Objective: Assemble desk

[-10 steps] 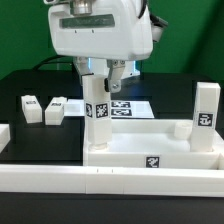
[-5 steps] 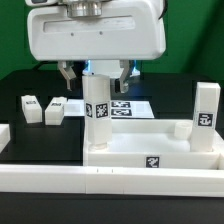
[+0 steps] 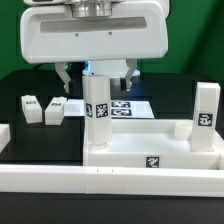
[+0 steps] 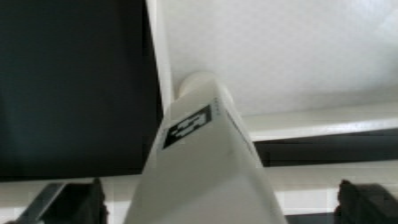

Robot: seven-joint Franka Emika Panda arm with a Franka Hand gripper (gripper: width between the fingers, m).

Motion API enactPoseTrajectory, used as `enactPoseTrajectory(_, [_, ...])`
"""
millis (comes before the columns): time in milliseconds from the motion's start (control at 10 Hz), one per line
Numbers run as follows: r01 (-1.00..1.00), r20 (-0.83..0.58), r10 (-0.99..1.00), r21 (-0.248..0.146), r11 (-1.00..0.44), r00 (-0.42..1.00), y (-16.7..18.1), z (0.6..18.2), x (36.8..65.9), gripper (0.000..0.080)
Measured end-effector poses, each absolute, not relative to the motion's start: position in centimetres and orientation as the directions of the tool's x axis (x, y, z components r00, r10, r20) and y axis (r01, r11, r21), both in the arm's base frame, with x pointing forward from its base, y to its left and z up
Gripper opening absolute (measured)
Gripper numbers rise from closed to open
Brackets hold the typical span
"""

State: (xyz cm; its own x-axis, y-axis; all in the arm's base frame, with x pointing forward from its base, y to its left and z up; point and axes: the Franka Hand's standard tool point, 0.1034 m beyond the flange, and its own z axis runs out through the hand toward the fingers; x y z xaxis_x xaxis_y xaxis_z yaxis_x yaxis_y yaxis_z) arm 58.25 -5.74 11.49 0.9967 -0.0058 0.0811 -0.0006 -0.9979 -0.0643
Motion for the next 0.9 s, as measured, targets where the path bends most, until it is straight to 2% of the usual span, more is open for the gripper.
enactPoseTrajectory(300, [0.227,0.087,0.223,-0.038,-0.973,0.971,-5.94,11.48,58.22,0.0649])
enactPoseTrajectory(500, [0.302,0.085,0.299,-0.030,-0.953,0.951,-6.07,11.33,58.12,0.0380])
enactPoseTrajectory(600, [0.302,0.085,0.298,-0.030,-0.953,0.951,-6.07,11.33,58.12,0.0380])
enactPoseTrajectory(700, [0.302,0.085,0.298,-0.030,-0.953,0.951,-6.07,11.33,58.12,0.0288])
enactPoseTrajectory(900, [0.276,0.084,0.272,-0.033,-0.961,0.959,-6.07,11.33,58.12,0.0288])
